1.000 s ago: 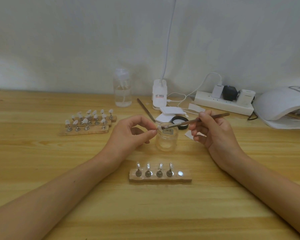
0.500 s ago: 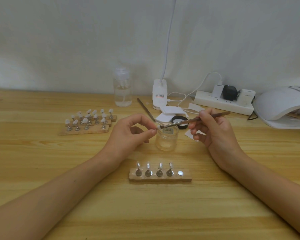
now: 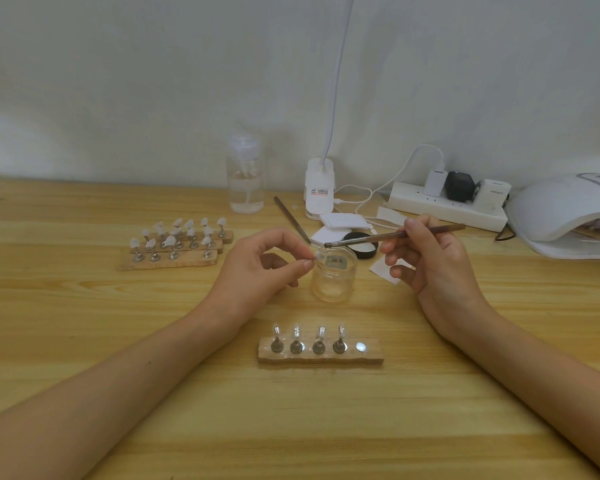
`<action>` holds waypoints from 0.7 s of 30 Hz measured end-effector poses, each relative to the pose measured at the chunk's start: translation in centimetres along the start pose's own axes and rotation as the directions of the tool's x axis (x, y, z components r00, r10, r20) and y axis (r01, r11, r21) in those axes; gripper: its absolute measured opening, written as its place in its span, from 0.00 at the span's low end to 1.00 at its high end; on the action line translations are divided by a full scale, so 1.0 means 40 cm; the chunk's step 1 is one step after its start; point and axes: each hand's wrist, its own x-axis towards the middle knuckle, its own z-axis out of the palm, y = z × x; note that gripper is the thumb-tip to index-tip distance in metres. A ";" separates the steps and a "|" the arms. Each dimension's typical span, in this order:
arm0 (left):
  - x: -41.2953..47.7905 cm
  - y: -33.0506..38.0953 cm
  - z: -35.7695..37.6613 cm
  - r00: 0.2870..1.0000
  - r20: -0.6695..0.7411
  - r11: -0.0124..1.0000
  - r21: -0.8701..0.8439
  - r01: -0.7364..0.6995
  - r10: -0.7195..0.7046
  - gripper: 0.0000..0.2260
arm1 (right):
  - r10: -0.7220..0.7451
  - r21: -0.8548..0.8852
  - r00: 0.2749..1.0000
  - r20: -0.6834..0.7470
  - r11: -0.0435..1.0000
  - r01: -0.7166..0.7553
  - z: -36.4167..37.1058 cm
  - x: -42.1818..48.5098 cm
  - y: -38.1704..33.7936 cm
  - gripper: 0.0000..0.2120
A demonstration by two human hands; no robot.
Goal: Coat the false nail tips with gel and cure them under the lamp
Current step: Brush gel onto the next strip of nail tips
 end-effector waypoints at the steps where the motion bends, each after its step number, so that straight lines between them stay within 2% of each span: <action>1: 0.000 0.000 0.000 1.000 0.001 1.000 0.001 0.000 0.000 0.07 | -0.005 -0.010 1.000 0.031 1.000 0.005 0.003 -0.001 -0.001 0.09; 3: 0.001 -0.001 0.000 1.000 0.001 1.000 0.000 -0.002 0.002 0.07 | 0.000 -0.051 0.999 0.046 0.999 0.002 0.006 -0.004 0.000 0.10; 7: 0.002 -0.002 0.001 1.000 0.001 1.000 0.001 -0.003 0.003 0.07 | 0.007 -0.041 1.000 -0.019 0.999 -0.008 0.002 -0.001 0.002 0.08; 11: 0.002 -0.002 0.000 1.000 0.002 1.000 0.000 -0.004 0.004 0.07 | -0.011 -0.065 0.998 0.058 0.998 0.015 0.007 -0.005 -0.001 0.10; 15: 0.002 -0.003 0.000 1.000 0.003 1.000 0.001 -0.002 0.002 0.07 | 0.005 -0.061 0.999 -0.035 0.998 -0.008 0.001 -0.001 0.003 0.08; 19: 0.002 -0.004 0.000 1.000 0.000 1.000 0.006 -0.008 0.008 0.08 | -0.013 -0.057 0.998 0.055 0.998 0.017 0.007 -0.005 -0.003 0.10; 21: 0.002 -0.004 0.000 1.000 0.000 1.000 0.013 -0.003 0.003 0.07 | -0.007 -0.086 0.999 0.031 0.996 0.010 0.008 -0.006 -0.001 0.09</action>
